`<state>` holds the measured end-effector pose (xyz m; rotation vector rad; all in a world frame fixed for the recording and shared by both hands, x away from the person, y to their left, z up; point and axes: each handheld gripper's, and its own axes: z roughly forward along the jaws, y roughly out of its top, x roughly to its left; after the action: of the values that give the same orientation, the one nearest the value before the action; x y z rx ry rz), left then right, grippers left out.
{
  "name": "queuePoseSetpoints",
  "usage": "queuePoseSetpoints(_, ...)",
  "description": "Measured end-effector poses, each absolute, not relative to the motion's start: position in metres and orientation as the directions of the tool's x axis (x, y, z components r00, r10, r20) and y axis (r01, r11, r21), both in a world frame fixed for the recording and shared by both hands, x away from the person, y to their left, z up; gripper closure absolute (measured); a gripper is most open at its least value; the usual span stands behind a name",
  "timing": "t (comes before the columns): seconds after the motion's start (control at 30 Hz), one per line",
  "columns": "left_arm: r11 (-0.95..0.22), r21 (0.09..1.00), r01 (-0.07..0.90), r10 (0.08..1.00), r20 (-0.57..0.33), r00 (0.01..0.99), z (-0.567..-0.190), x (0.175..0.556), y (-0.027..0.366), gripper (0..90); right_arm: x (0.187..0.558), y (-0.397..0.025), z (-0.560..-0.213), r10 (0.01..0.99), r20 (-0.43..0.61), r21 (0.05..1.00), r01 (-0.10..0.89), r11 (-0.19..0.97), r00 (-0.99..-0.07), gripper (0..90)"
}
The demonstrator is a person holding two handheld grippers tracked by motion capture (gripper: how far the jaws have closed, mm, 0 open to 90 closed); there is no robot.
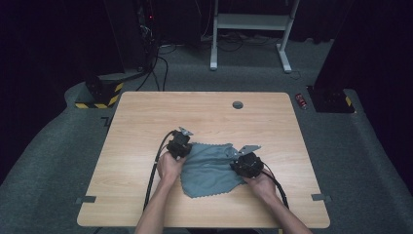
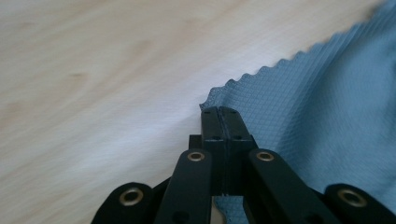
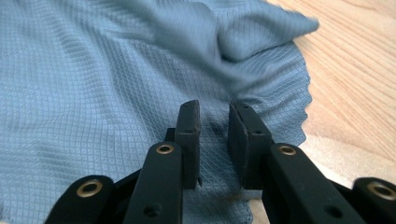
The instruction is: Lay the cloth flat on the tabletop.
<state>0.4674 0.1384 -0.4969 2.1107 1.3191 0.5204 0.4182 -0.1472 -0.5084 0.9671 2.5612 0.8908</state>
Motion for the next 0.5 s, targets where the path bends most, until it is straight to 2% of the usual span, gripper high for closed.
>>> queuePoseSetpoints(0.13, -0.293, 0.68, 0.672, 0.934, 0.053, 0.353, -0.487, 0.472, 0.157, 89.6, 0.417, -0.147, -0.507, 0.665, -0.021, 0.617, 0.514, 0.596, -0.747, 74.5)
queuePoseSetpoints(0.17, -0.293, 0.68, 0.672, 0.934, 0.053, 0.353, -0.487, 0.472, 0.157, 87.1, 0.418, -0.148, -0.507, 0.655, -0.02, 0.618, 0.506, 0.602, -0.755, 74.5)
queuePoseSetpoints(0.23, -0.293, 0.673, 0.679, 0.936, 0.059, 0.346, -0.487, 0.473, 0.156, 72.3, 0.419, -0.148, -0.507, 0.658, 0.003, 0.617, 0.519, 0.591, -0.753, 75.1)
queuePoseSetpoints(0.3, -0.336, 0.662, 0.669, 0.919, 0.077, 0.386, -0.49, 0.467, 0.148, 62.7, 0.421, -0.151, -0.505, 0.671, 0.014, 0.638, 0.523, 0.565, -0.742, 75.7)
queuePoseSetpoints(0.4, -0.354, 0.662, 0.661, 0.908, 0.074, 0.412, -0.49, 0.456, 0.143, 54.4, 0.428, -0.159, -0.5, 0.695, 0.041, 0.664, 0.539, 0.518, -0.718, 76.3)
queuePoseSetpoints(0.47, -0.359, 0.66, 0.66, 0.905, 0.072, 0.42, -0.49, 0.452, 0.142, 52.5, 0.432, -0.161, -0.499, 0.703, 0.047, 0.661, 0.549, 0.511, -0.71, 76.2)
queuePoseSetpoints(0.5, -0.367, 0.659, 0.656, 0.901, 0.078, 0.427, -0.491, 0.443, 0.142, 48.7, 0.44, -0.161, -0.499, 0.719, 0.057, 0.657, 0.568, 0.496, -0.693, 73.9)
